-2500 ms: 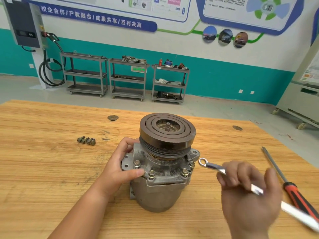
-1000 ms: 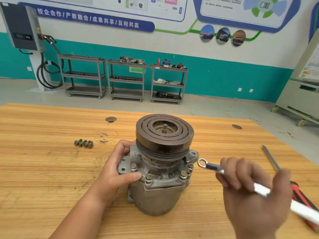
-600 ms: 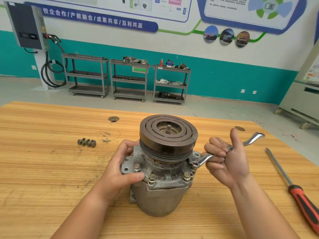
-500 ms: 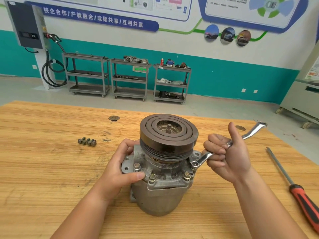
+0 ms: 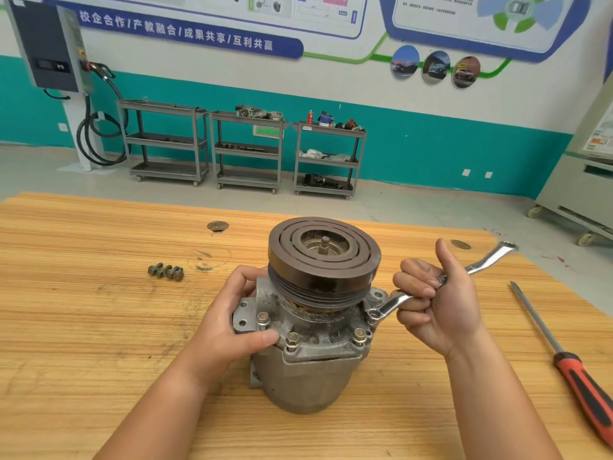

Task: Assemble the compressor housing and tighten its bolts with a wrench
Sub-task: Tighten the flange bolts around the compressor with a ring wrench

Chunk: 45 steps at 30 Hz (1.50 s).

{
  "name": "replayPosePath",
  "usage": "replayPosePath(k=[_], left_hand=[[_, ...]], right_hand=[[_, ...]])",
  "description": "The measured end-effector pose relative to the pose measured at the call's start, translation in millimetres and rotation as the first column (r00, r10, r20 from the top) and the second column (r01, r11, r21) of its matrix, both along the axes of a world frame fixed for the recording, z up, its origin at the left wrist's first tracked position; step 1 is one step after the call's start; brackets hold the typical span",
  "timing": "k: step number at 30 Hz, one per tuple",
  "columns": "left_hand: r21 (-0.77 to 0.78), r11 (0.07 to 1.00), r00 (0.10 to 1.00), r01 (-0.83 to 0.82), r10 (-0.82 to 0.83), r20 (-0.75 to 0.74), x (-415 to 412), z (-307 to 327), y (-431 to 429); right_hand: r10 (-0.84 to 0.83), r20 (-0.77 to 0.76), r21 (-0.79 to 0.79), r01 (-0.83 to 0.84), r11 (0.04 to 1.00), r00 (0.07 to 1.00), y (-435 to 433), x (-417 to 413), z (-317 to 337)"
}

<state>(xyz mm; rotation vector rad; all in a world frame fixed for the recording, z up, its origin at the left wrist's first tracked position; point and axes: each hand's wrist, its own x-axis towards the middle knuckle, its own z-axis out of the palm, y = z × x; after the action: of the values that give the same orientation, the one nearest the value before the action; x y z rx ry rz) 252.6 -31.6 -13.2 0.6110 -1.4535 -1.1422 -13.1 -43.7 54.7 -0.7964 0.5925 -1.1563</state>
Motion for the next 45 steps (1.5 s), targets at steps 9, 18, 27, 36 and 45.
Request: replayPosePath(k=[9,18,27,36,45], left_hand=[[-0.019,1.000,0.996,-0.008,0.010,0.090,1.6,6.0,1.9],[0.019,1.000,0.999,0.007,-0.007,0.032,-0.2,7.1,4.3],[0.025,1.000,0.999,-0.001,0.000,0.039,-0.1,7.7,5.1],[0.017,1.000,0.999,-0.004,0.003,0.042,0.1,6.8,3.0],[0.026,1.000,0.998,-0.015,0.013,0.063,0.6,7.6,4.2]], right_hand=[[-0.100,0.003,-0.012,0.100,0.995,0.995,11.6,1.7,-5.1],[-0.504,0.116,-0.235,0.517,0.823,0.856,64.2,38.3,-12.6],[-0.787,-0.168,-0.747,0.444,0.495,0.594,107.4,85.8,-27.2],[0.011,0.254,-0.373,0.087,0.924,0.967,77.0,17.9,10.1],[0.339,0.082,-0.068,-0.335,0.940,0.937,10.6,9.6,7.3]])
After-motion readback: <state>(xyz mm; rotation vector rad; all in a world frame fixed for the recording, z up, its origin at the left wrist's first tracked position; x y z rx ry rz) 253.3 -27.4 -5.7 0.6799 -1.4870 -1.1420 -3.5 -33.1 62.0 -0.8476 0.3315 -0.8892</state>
